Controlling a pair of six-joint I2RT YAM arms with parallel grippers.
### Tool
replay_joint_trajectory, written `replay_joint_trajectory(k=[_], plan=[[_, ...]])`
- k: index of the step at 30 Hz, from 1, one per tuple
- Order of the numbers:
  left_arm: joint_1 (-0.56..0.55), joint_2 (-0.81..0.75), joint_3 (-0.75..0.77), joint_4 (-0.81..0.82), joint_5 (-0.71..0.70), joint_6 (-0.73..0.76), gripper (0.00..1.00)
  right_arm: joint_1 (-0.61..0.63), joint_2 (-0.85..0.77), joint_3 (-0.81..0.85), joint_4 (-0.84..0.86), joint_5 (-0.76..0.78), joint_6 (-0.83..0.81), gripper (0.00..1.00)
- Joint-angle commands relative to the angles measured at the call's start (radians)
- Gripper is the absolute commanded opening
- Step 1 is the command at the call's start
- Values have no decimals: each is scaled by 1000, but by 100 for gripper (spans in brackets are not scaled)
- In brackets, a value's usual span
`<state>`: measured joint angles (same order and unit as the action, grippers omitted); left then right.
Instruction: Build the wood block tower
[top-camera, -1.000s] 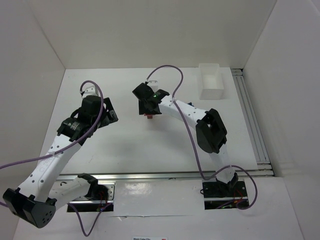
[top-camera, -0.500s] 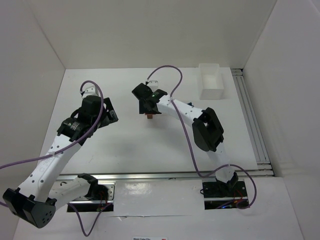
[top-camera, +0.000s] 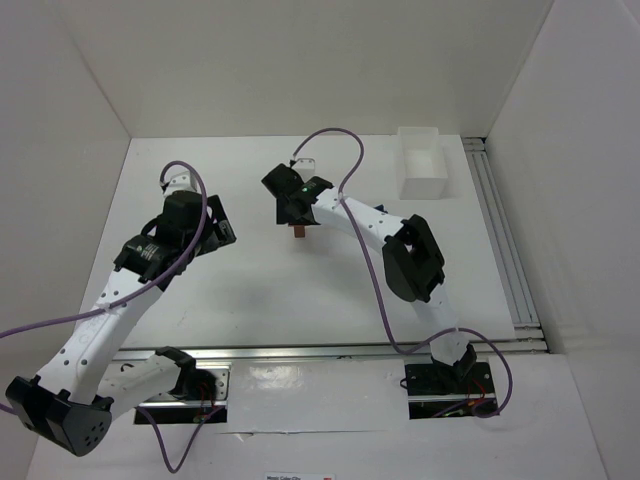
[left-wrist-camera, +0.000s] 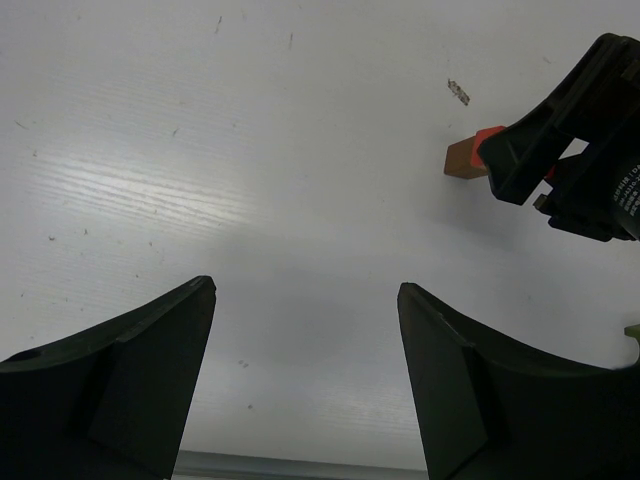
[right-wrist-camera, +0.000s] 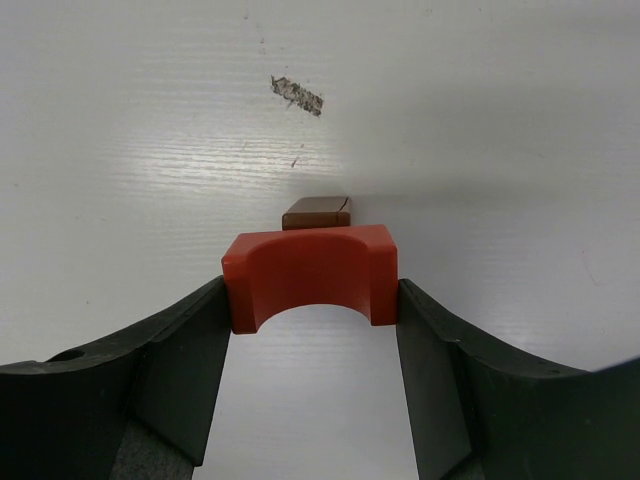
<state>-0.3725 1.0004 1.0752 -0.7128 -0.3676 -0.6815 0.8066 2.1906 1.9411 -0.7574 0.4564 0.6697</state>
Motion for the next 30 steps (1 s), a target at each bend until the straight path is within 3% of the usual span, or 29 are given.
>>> replay_joint_trajectory(k=[1,15,25,30], plan=[[15,4,0,19,-5,17,86,-6,27,55,-17,28,19,64],[15,4,-9,29,4,17,86,-6,47,73,-37,28,19,69],[15,4,-9,29,4,17,86,-6,47,82,-37,19,10,94],[15,4,-9,29,-7,17,86,-6,38,82,-13,10,-27,99]])
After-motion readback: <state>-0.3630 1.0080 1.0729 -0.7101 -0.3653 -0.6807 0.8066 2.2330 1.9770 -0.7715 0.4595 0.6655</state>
